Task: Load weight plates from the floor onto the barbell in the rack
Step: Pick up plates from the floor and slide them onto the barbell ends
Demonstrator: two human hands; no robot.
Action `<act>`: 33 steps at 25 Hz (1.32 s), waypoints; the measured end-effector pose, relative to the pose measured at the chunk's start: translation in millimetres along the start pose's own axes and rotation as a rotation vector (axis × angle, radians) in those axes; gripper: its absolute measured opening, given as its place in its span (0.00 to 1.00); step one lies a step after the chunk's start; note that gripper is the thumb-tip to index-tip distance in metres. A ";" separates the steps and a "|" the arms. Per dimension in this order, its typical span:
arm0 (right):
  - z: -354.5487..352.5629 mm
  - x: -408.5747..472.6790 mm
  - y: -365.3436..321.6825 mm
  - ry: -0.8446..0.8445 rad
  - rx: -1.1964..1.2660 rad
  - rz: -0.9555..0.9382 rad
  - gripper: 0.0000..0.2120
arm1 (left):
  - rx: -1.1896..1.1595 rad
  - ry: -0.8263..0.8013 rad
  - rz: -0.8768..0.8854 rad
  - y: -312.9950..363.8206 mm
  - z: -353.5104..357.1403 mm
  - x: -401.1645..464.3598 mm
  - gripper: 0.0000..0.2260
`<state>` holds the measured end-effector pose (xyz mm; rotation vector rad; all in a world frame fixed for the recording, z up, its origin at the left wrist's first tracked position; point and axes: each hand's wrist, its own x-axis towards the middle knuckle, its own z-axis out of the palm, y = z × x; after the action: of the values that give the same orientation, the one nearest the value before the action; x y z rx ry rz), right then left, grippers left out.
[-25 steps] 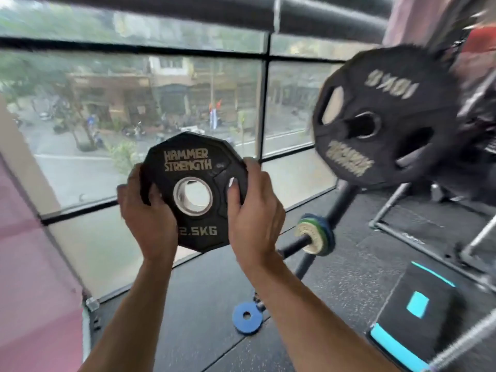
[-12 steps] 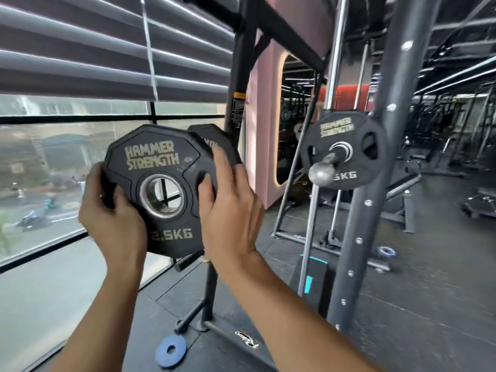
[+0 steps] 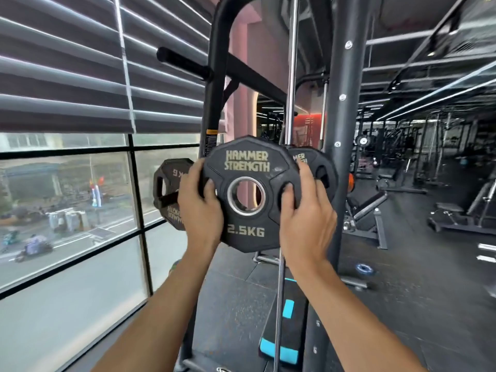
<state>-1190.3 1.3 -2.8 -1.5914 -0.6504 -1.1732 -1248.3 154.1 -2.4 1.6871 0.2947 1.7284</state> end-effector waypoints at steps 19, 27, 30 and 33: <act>49.6 -27.4 103.5 0.050 0.048 0.093 0.20 | -0.206 -0.241 -0.076 -61.6 80.2 -13.1 0.22; 68.1 -15.6 127.3 0.009 -0.048 0.116 0.22 | -0.306 -0.330 -0.139 -75.8 106.8 -0.9 0.25; 80.9 -11.3 136.6 0.020 -0.106 0.146 0.23 | -0.346 -0.391 -0.206 -85.1 120.9 9.9 0.23; 92.6 -5.2 147.0 0.019 -0.141 0.175 0.23 | -0.382 -0.469 -0.253 -94.0 133.3 20.8 0.22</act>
<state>-1033.5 37.6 -68.6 -1.7162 -0.4139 -1.1226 -1091.0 195.8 -25.5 1.6263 -0.0393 1.0828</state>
